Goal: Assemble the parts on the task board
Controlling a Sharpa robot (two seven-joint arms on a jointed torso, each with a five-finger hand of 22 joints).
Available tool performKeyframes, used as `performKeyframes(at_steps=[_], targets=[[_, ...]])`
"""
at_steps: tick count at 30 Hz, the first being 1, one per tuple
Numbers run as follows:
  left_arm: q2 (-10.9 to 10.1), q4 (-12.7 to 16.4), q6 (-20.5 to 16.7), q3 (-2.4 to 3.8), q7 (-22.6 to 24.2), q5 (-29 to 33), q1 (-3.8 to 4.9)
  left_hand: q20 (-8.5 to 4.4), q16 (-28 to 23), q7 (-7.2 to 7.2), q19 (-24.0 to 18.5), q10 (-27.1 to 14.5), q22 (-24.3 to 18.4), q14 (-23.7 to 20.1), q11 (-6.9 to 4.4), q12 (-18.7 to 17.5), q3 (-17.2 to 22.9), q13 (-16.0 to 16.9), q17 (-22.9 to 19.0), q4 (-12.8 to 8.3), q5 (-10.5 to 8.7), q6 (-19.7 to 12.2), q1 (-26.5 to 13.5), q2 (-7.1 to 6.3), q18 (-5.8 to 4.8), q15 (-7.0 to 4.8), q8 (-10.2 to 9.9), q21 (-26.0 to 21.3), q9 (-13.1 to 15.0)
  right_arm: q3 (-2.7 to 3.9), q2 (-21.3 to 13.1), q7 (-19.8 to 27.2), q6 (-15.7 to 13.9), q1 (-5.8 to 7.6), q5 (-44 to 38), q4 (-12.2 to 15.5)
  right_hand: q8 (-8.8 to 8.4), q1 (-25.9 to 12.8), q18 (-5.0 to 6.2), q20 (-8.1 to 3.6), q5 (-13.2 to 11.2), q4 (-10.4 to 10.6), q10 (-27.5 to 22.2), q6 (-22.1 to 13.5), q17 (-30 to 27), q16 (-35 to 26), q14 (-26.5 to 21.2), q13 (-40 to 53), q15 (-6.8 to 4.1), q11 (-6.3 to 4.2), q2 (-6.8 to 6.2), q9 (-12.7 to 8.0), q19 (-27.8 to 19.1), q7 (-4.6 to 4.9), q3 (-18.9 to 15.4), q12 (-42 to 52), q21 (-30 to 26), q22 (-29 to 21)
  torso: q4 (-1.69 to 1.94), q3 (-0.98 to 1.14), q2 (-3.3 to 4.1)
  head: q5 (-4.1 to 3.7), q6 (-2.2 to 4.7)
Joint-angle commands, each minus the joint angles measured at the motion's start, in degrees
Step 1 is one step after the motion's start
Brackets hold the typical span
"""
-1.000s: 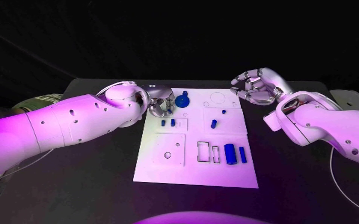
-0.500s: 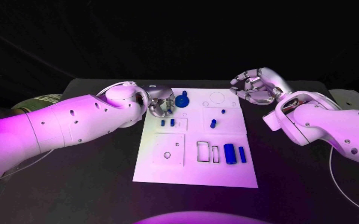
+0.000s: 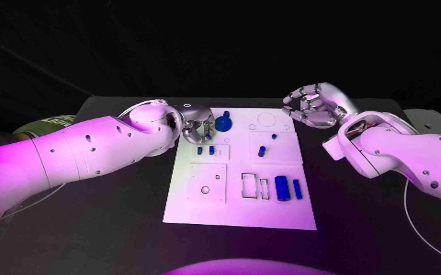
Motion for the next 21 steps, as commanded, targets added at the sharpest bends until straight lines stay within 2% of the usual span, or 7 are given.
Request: performKeyframes(at_steps=[1,10,21], targets=[[0.2,0.0,1.2,0.0,-0.2,0.2,-0.03,-0.12,0.2,0.09,-0.1,0.3,-0.2,0.0,0.0,-0.4,0.2,-0.1,-0.1,-0.4,-0.3,0.2,-0.5,0.18,-0.9,-0.06,-0.3,-0.1,-0.1,0.0,0.0,0.4,0.3,-0.07,-0.4,0.0,0.3,-0.3,0.37,-0.28,0.2,0.0,0.3,0.0,7.9,-0.3,4.1,0.0,-0.53,0.08,0.04,-0.1,-0.1,-0.22,0.4,0.1,-0.2,7.9,-0.01,-0.02,-0.02,-0.04,0.0],[0.4,-0.2,1.4,-0.01,-0.9,0.5,-0.03,0.31,-0.1,0.98,-1.1,-1.0,-1.3,-0.8,0.93,-2.9,0.5,-0.7,-1.4,-0.6,-0.3,-2.2,-1.5,-0.32,-0.68,0.7,-2.6,-0.9,-1.3,0.0,0.0,0.4,0.3,-0.1,-0.4,0.0,0.3,-0.3,0.37,-0.28,0.2,0.0,0.3,0.0,7.9,-0.3,4.1,0.0,-0.53,0.08,0.04,-0.1,-0.1,-0.22,0.4,0.1,-0.2,7.9,-0.02,0.0,-0.02,-0.07,-0.08],[0.4,-0.2,1.0,-0.01,-1.0,0.6,-0.03,0.45,-0.1,1.15,-1.1,-1.3,-1.3,-0.9,1.11,-3.4,0.6,-0.8,-1.7,-0.7,-0.29,-2.2,-1.6,-0.33,-0.69,0.87,-2.8,-0.9,-1.4,0.0,0.0,0.4,0.3,-0.12,-0.4,0.0,0.3,-0.3,0.37,-0.28,0.2,0.0,0.3,0.0,7.9,-0.3,4.1,0.0,-0.53,0.08,0.04,-0.1,-0.1,-0.22,0.4,0.1,-0.2,7.9,-0.03,0.01,0.0,-0.13,-0.09]])
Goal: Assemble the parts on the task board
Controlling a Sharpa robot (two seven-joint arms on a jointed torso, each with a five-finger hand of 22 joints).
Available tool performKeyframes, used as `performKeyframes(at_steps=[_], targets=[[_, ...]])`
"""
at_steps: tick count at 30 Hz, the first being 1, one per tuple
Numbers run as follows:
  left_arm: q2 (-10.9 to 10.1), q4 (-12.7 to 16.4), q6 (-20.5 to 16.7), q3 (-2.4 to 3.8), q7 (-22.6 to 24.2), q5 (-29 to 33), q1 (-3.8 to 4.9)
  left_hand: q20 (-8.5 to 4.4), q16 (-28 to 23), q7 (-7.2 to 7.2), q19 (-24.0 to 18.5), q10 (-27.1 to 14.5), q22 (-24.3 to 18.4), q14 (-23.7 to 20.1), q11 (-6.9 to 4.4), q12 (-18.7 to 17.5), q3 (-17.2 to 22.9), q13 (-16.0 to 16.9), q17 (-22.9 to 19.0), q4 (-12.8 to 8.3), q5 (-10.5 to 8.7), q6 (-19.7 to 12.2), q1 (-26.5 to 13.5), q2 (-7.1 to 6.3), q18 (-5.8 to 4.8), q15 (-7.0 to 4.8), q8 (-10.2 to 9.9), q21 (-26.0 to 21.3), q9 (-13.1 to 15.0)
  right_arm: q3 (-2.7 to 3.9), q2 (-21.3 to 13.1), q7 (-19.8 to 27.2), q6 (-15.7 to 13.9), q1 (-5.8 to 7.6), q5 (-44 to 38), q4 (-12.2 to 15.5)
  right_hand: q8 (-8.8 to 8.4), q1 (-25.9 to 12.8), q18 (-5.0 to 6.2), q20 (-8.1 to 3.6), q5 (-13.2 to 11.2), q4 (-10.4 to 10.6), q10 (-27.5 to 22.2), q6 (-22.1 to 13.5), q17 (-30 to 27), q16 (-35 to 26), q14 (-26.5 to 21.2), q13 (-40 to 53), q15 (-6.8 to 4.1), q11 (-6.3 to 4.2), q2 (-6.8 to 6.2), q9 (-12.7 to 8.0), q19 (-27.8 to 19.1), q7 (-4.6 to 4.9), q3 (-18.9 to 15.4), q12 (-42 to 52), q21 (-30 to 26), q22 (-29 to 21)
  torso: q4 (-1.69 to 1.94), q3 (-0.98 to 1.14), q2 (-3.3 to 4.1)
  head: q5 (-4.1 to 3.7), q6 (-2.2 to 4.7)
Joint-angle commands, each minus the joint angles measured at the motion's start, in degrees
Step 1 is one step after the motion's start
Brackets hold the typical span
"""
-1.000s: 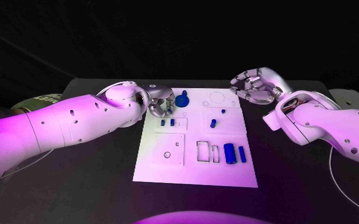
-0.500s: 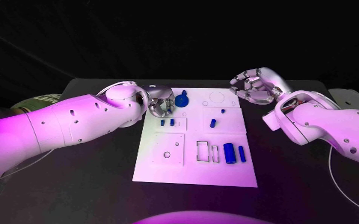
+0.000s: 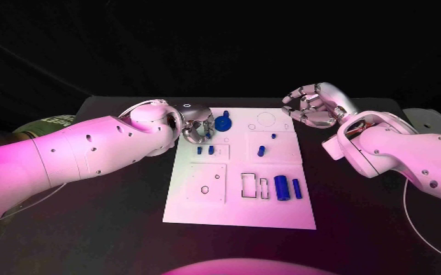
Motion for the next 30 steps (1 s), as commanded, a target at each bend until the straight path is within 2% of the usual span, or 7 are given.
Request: performKeyframes(at_steps=[1,15,19,30], targets=[[0.1,0.1,0.5,0.02,-0.2,0.3,0.0,0.05,-0.1,0.13,-0.3,-0.2,0.0,-0.3,-0.02,-0.3,0.2,-0.1,-0.1,-0.2,-0.29,-0.3,-0.6,0.05,-0.68,0.24,-0.3,-0.2,-0.1,0.0,0.0,0.4,0.3,-0.05,-0.4,0.0,0.3,-0.3,0.37,-0.28,0.2,0.0,0.3,0.0,7.9,-0.3,4.1,0.0,-0.53,0.08,0.04,-0.1,-0.1,-0.22,0.4,0.1,-0.2,8.0,-0.03,0.0,0.01,0.01,-0.02],[-0.1,0.3,0.5,0.02,0.0,0.4,-0.02,0.14,-0.1,0.09,-0.5,0.0,-0.2,-0.4,0.01,-0.5,-0.1,0.0,-0.3,-0.2,-0.34,0.1,-1.0,-0.27,-0.62,0.3,-0.2,-0.4,-0.1,0.0,0.0,0.5,0.3,-0.08,-0.4,0.0,0.3,-0.3,0.37,-0.28,0.2,0.0,0.3,0.0,7.9,-0.3,4.1,0.0,-0.53,0.08,0.04,-0.1,-0.1,-0.22,0.4,0.1,-0.2,8.0,-0.02,-0.02,-0.01,0.02,-0.13],[-0.1,0.3,0.2,0.02,0.2,0.6,-0.03,0.27,-0.3,-0.02,-1.2,-0.9,-1.3,-0.9,0.18,-1.5,-0.3,-0.2,-1.4,0.0,-0.25,-0.5,-1.9,-0.91,-0.39,0.46,-0.9,-1.1,-0.5,0.0,0.0,0.5,0.3,-0.1,-0.4,0.0,0.3,-0.3,0.37,-0.28,0.2,0.0,0.3,0.0,7.9,-0.3,4.1,0.0,-0.53,0.08,0.04,-0.1,-0.1,-0.22,0.4,0.1,-0.2,8.0,0.02,-0.03,-0.01,-0.04,-0.17],[-0.2,0.4,-0.4,0.02,0.4,1.0,-0.04,0.44,-0.6,0.45,-2.0,-1.8,-2.3,-1.7,0.55,-2.3,-0.2,-0.4,-2.7,0.0,-0.18,-1.6,-2.3,-1.2,-0.19,0.74,-1.9,-1.9,-1.0,0.0,-0.1,0.5,0.3,-0.14,-0.4,0.0,0.3,-0.3,0.37,-0.28,0.2,0.0,0.3,0.0,7.9,-0.3,4.1,0.0,-0.53,0.08,0.04,-0.1,-0.1,-0.22,0.4,0.1,-0.2,8.0,0.0,-0.02,0.0,-0.02,-0.24]])
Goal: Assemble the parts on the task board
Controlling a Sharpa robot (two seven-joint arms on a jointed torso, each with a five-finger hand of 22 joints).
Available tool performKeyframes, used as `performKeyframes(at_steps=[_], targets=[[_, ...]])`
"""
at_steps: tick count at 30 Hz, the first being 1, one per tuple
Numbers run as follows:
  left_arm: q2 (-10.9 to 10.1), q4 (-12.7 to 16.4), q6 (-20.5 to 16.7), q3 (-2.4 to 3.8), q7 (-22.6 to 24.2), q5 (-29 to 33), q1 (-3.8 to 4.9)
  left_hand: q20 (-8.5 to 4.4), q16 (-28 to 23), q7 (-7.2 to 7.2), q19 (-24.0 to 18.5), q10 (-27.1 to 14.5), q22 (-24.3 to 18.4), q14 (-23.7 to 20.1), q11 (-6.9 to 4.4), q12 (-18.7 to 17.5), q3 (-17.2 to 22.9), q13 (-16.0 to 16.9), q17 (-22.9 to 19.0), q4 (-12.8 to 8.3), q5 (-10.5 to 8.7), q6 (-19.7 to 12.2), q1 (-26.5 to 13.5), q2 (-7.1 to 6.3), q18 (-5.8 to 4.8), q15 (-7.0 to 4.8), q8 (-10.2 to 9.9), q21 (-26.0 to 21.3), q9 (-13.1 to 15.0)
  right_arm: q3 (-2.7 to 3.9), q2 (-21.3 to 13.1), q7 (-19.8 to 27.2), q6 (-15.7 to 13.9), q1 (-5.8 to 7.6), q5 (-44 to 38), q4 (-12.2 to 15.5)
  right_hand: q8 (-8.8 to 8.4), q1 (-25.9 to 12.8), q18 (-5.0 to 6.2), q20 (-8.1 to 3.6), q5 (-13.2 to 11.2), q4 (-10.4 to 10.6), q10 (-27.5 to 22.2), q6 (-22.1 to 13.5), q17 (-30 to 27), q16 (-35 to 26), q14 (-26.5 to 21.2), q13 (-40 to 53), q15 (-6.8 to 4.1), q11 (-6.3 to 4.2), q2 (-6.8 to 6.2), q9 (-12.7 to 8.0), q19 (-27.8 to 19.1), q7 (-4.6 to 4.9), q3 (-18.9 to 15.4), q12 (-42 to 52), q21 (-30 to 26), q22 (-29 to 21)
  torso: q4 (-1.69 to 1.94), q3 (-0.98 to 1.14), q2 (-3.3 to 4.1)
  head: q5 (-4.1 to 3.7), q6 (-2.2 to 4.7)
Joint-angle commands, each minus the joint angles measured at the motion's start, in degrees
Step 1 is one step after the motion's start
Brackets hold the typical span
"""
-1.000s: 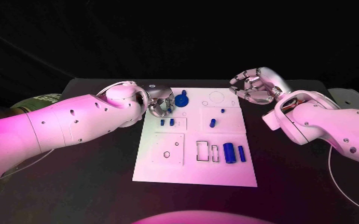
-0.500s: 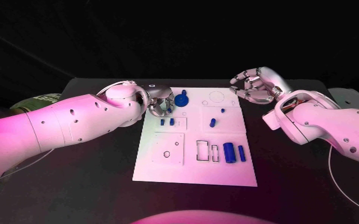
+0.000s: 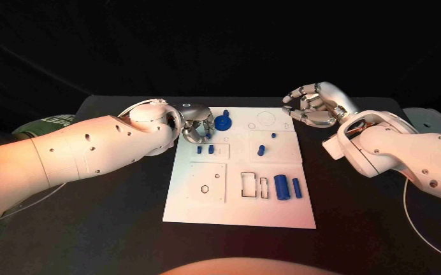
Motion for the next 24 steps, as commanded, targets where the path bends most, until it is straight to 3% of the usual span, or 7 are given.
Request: performKeyframes(at_steps=[1,12,24], targets=[[0.0,0.2,-0.4,0.02,0.4,0.5,-0.01,-0.05,-0.3,0.21,-0.5,-0.5,0.0,-0.4,0.09,-0.4,-0.2,-0.1,-0.1,-0.1,-0.18,-0.6,-0.6,-0.02,-0.19,-0.04,-0.4,-0.2,-0.2,0.0,0.0,0.4,0.3,-0.06,-0.4,0.0,0.3,-0.3,0.37,-0.28,0.2,0.0,0.3,0.0,8.0,-0.3,4.1,0.0,-0.53,0.08,0.04,-0.1,-0.1,-0.22,0.4,0.1,-0.2,7.9,-0.01,-0.01,0.0,0.02,-0.08],[-0.1,0.1,-0.4,0.02,0.2,0.6,-0.02,0.28,-0.3,0.83,-0.6,-0.7,-0.1,-0.6,0.52,-0.7,0.0,-0.1,-0.3,-0.3,-0.14,-0.3,-0.5,0.06,-0.18,0.34,-0.7,-0.2,-0.5,0.0,0.0,0.4,0.3,-0.08,-0.4,0.0,0.3,-0.3,0.37,-0.28,0.2,0.0,0.3,0.0,8.0,-0.3,4.1,0.0,-0.53,0.08,0.04,-0.1,-0.1,-0.22,0.4,0.1,-0.2,7.9,-0.05,0.0,-0.01,0.07,-0.04],[-0.4,0.5,-1.3,0.02,1.0,0.7,-0.1,0.26,-0.1,0.0,-0.6,-0.8,-0.2,-0.7,0.22,-1.1,0.2,-0.1,-0.5,-0.8,-0.18,2.0,-0.2,0.45,-0.12,0.17,0.5,-0.2,-0.2,0.0,0.1,0.4,0.3,-0.1,-0.4,-0.1,0.3,-0.3,0.37,-0.28,0.2,0.0,0.3,0.0,8.0,-0.3,4.1,0.0,-0.53,0.08,0.04,-0.1,-0.1,-0.22,0.4,0.1,-0.2,7.9,-0.01,-0.01,-0.01,0.09,-0.13]])
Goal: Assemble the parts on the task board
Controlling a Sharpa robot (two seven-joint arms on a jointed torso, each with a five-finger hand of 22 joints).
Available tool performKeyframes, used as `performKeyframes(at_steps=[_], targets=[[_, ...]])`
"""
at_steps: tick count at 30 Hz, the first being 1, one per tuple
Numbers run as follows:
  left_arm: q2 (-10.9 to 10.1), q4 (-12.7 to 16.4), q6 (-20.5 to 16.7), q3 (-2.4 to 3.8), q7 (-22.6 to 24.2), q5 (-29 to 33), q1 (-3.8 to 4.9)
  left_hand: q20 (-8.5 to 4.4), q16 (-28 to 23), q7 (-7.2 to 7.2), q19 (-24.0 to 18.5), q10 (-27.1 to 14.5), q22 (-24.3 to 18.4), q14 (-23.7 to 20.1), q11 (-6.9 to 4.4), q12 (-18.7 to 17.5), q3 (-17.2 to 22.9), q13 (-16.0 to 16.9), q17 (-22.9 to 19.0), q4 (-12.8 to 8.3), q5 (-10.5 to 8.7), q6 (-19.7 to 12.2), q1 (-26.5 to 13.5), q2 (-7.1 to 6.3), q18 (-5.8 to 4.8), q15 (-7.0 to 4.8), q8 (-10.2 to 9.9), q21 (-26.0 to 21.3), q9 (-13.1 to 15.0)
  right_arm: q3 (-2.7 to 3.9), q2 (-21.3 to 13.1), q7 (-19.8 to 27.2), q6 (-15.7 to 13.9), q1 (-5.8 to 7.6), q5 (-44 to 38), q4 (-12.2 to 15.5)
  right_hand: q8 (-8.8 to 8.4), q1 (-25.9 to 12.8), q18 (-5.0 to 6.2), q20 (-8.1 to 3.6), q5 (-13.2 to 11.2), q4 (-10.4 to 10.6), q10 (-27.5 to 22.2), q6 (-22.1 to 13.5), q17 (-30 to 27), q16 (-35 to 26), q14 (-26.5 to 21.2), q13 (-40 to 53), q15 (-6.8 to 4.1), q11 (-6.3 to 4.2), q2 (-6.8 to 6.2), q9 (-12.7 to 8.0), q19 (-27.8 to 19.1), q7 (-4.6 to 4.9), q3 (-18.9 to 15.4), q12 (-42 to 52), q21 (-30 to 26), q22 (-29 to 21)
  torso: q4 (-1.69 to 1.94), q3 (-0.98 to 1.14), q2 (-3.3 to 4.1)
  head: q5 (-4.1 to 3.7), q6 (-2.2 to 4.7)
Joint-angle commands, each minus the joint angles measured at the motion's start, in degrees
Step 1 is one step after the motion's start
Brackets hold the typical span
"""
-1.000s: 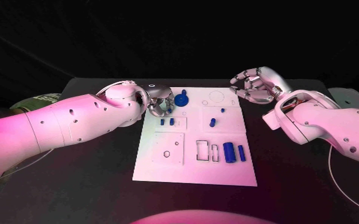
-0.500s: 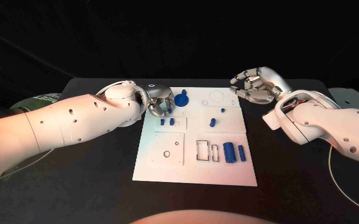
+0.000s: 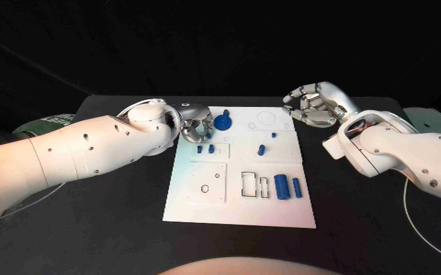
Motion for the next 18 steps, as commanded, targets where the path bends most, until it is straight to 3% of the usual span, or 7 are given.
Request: performKeyframes(at_steps=[1,18], targets=[[0.0,0.3,-0.9,0.02,0.9,0.3,-0.05,0.05,-0.1,0.09,-0.4,-0.2,0.0,-0.5,0.01,-0.3,0.0,0.0,0.0,-0.2,-0.18,0.5,0.1,0.69,-0.12,-0.04,0.2,-0.2,0.1,0.0,0.0,0.4,0.3,-0.05,-0.4,0.0,0.3,-0.3,0.37,-0.28,0.2,0.0,0.3,0.0,7.9,-0.3,4.1,0.0,-0.53,0.08,0.04,-0.1,-0.1,-0.22,0.4,0.1,-0.2,7.9,-0.02,0.0,0.0,0.05,0.01],[-0.2,0.3,-1.1,0.02,0.7,0.5,-0.15,0.0,-0.1,0.36,-0.5,-0.3,-0.1,-0.7,0.12,-0.4,0.0,0.0,-0.4,-0.5,-0.2,-0.5,0.0,0.53,-0.13,-0.02,-0.4,-0.3,-0.3,0.0,0.1,0.4,0.3,-0.09,-0.4,0.0,0.39,-0.5,0.39,-0.35,0.2,-0.2,0.4,0.0,7.8,-0.5,4.1,-0.4,-0.58,0.05,-0.03,-0.2,-0.1,-0.24,0.7,-0.1,-0.4,7.9,0.0,0.0,0.01,0.13,0.04]])
